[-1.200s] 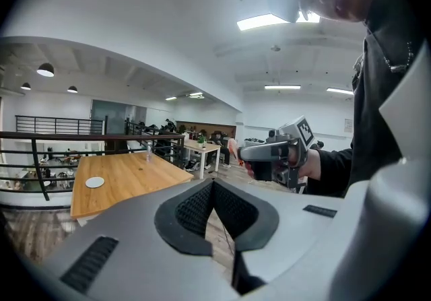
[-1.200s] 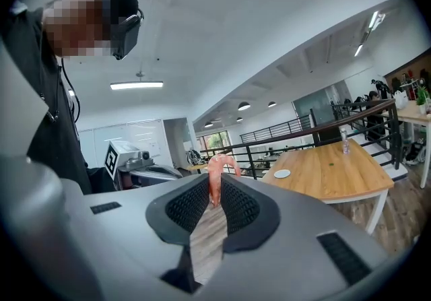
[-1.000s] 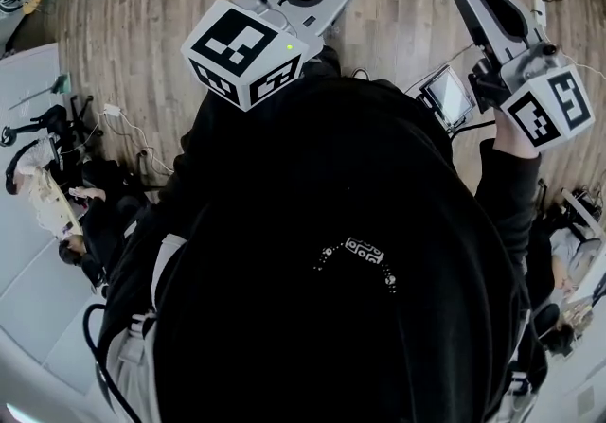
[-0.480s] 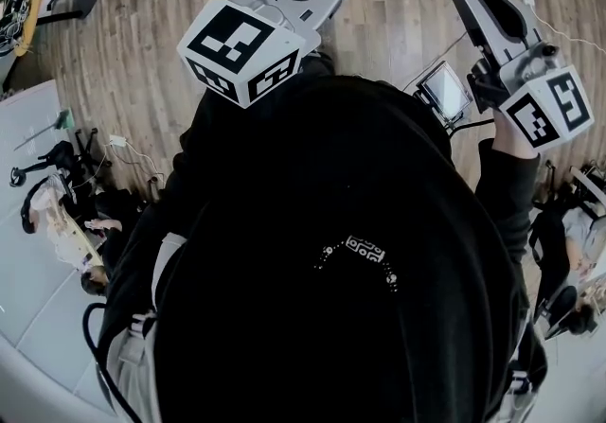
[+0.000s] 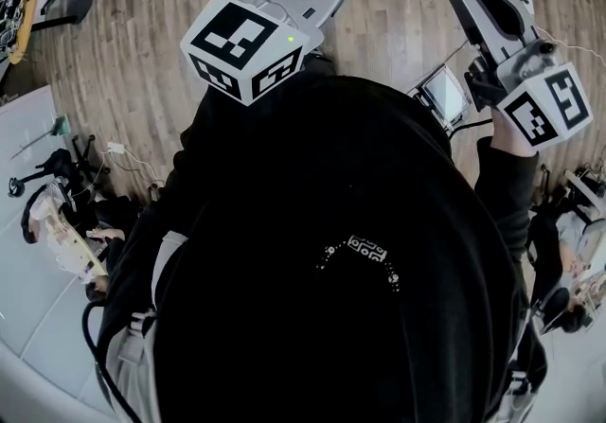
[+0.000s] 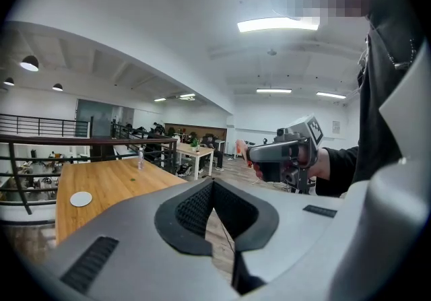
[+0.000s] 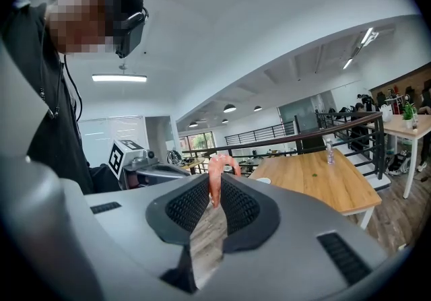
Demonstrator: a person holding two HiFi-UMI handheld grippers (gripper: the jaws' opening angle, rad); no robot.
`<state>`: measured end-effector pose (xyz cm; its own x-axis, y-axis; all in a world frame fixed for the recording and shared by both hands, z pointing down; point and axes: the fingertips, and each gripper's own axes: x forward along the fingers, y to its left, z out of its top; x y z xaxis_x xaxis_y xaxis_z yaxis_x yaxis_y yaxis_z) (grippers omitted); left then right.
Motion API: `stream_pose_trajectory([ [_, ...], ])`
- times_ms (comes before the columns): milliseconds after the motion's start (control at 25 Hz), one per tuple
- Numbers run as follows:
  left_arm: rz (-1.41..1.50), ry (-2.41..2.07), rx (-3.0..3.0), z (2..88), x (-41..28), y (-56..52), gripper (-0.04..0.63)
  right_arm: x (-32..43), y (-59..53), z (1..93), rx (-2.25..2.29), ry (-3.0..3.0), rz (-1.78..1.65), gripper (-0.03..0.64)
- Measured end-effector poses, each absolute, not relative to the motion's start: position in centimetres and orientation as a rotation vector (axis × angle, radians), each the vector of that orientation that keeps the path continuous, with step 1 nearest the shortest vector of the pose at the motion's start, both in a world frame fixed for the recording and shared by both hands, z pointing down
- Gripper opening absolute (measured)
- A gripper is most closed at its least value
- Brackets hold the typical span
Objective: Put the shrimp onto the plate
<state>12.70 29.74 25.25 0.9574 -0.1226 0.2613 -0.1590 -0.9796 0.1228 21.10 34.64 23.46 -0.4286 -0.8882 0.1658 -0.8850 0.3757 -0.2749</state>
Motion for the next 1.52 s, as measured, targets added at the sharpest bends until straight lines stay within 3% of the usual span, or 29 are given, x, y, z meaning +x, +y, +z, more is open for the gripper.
stream_pose_trajectory([
  [480,0.325,-0.174,2.929,24.8,9.2,21.7,-0.002,16.6,26.4,22.3,-1.710,2.656,-0.546,0.064],
  [1240,0.303,-0.431,2.841,27.2,-4.2,6.7,-0.002,5.1,7.4,21.7,-1.507,2.903,-0.506,0.064],
  [1520,0.268,-0.464,2.805,28.3,-7.1,4.8,-0.001,4.5,5.1,21.7,-1.575,2.908,-0.484,0.064],
])
